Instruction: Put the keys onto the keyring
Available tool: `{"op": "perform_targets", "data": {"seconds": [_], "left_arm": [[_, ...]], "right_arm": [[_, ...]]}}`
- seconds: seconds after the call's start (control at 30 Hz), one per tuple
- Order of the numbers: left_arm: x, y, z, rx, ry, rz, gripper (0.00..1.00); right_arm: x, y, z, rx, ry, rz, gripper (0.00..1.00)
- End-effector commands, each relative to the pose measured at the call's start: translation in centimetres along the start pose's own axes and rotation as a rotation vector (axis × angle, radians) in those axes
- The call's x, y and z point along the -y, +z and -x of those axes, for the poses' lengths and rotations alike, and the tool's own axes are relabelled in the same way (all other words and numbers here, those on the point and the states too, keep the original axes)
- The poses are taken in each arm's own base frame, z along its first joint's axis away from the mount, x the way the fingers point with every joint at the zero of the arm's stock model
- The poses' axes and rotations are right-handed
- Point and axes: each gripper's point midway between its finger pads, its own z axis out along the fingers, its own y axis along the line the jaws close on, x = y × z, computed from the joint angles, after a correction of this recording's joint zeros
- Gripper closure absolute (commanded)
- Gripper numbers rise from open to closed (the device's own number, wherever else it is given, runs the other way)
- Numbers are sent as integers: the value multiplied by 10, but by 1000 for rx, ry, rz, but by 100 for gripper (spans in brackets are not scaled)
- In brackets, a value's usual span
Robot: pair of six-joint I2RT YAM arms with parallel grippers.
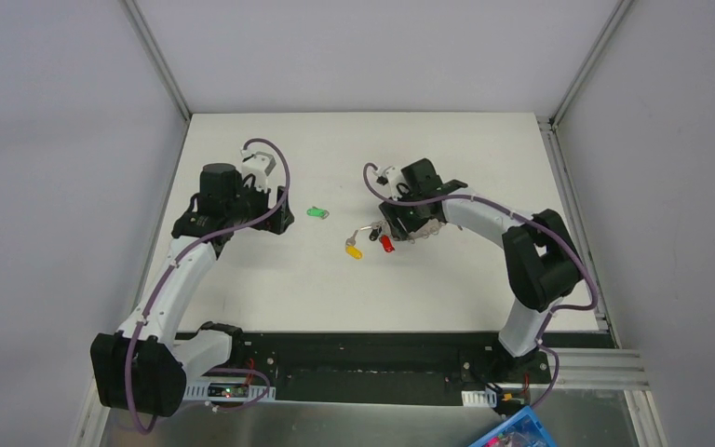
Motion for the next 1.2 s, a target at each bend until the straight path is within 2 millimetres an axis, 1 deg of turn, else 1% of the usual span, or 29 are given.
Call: {"op": "perform_targets", "data": {"seconds": [0.0,0.2,0.47,0.6,0.73,0.8,0.9,1.17], "left_arm": [[6,-9,19,74,50,-17,14],[5,-11,20,89,64,-8,15],[6,-12,20,94,66,-12,16],[6,-12,20,95,66,-14,16],[6,-13,21,99,67,-14,16],[6,-12,21,98,66,-14,16],[7,-12,21,97,65,-15,17],[6,-11,20,96,64,-16,17]], "right_arm": [[-1,-1,-14,-50,-80,-45,39],[4,8,-26,-90,-104,-89,46],[5,11,-40,-128,-125,-106,55],[5,11,-41,-134,-126,-106,61],[7,8,-40,-129,-137,-111,67],[13,5,-40,-132,-146,-147,69],[16,1,-38,-129,-155,-164,73],[21,-6,-33,-122,-176,-193,77]]}}
